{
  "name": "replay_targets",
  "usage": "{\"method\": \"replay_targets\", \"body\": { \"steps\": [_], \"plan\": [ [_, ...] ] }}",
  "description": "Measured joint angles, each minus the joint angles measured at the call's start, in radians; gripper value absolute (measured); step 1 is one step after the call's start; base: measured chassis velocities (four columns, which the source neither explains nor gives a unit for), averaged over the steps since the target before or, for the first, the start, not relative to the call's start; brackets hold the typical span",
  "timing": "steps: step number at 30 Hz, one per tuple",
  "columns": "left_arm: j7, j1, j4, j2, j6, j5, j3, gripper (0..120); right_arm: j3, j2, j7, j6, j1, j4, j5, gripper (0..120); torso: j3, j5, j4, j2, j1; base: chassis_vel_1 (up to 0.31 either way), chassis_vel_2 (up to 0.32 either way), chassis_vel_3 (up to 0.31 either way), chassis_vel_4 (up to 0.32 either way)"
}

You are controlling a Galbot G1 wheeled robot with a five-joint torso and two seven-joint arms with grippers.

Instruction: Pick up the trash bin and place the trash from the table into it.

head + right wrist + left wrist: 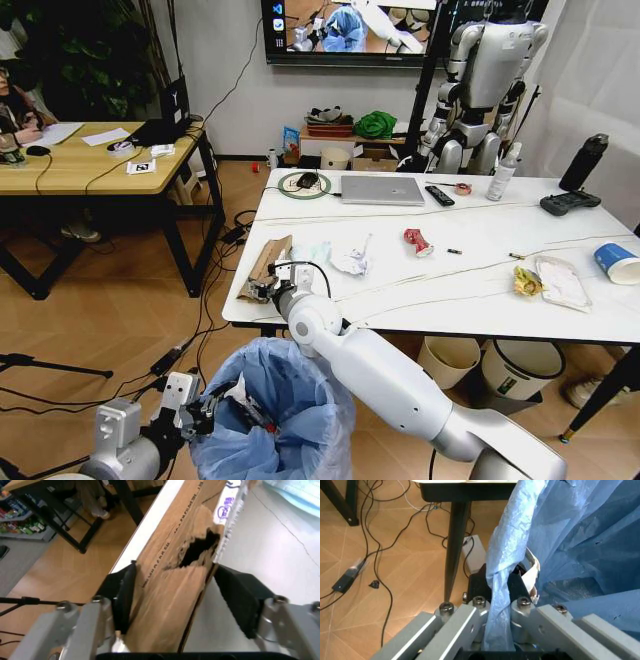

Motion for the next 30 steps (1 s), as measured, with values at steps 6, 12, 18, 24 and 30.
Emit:
{"method": "replay_targets", "body": {
  "steps": [6,12,18,24,30],
  "plan": [
    [0.000,0.001,0.000,-0.001,0.000,0.001,0.001,0,0.000,-0.003,0.003,0.001,-0.002,0.003,0.001,32,0.000,0.0000,0.0000,0.000,0.000,0.000,0.000,0.000,0.000],
    [0.000,0.001,0.000,-0.002,0.000,0.001,0.001,0,-0.001,-0.006,0.004,0.001,-0.004,0.005,0.002,11,0.000,0.0000,0.0000,0.000,0.000,0.000,0.000,0.000,0.000],
    [0.000,0.001,0.000,-0.002,0.000,0.002,0.001,0,0.000,-0.012,0.004,0.003,-0.006,0.009,0.002,0,0.000,0.0001,0.0000,0.000,0.000,0.000,0.000,0.000,0.000],
    [0.000,-0.002,0.000,-0.004,-0.001,0.002,0.003,0,0.008,-0.041,0.004,0.006,-0.007,0.053,0.017,0,0.000,0.0001,0.0000,0.000,0.000,0.000,0.000,0.000,0.000],
    [-0.001,-0.006,0.000,-0.004,-0.001,0.001,0.003,0,0.020,-0.108,-0.002,0.017,-0.016,0.165,0.058,0,0.000,0.0001,0.0000,0.000,0.000,0.000,0.000,0.000,0.000]
  ]
}}
